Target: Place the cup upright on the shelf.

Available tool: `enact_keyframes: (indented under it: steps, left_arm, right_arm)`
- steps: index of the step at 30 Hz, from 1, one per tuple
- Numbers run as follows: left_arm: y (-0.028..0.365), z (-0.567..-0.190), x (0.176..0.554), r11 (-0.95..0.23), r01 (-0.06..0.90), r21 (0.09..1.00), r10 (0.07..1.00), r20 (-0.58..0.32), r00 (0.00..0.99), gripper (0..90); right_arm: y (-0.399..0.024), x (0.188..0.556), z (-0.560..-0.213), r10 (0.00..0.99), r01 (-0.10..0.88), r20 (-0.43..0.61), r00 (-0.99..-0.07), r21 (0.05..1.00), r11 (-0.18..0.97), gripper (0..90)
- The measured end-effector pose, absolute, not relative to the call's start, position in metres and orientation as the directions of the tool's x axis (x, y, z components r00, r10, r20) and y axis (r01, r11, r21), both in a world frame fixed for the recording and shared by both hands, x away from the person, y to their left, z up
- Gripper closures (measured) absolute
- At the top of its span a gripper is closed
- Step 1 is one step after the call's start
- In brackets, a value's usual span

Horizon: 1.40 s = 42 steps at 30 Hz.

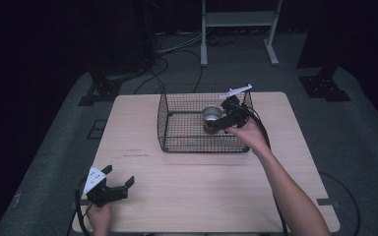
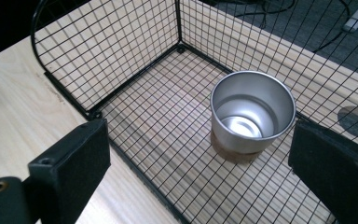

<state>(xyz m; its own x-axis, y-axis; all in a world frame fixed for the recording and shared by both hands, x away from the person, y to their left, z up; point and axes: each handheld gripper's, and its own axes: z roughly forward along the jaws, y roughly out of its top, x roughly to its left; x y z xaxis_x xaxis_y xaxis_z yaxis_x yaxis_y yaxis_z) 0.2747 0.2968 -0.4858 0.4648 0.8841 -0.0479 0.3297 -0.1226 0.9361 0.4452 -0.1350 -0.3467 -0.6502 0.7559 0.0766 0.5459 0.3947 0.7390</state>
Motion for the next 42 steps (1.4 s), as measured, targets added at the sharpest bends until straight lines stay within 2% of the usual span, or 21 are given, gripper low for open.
enact_keyframes:
  steps: [12, 26, 42]
  left_arm:
    - [0.297, -0.486, 0.275, -0.123, 0.330, 0.936, 0.884, -0.048, 0.464, 0.0]
    - [0.297, -0.486, 0.275, -0.127, 0.330, 0.935, 0.884, -0.044, 0.465, 0.0]
    - [0.296, -0.486, 0.275, -0.125, 0.332, 0.935, 0.885, -0.046, 0.463, 0.0]
  right_arm:
    - [-0.139, 0.424, -0.346, 0.725, 0.515, 0.057, -0.686, 0.743, 0.428, 4.8]
    - [-0.158, 0.401, -0.348, 0.711, 0.504, 0.085, -0.698, 0.763, 0.405, 4.8]
    - [-0.184, 0.373, -0.370, 0.710, 0.516, 0.118, -0.695, 0.769, 0.377, 4.8]
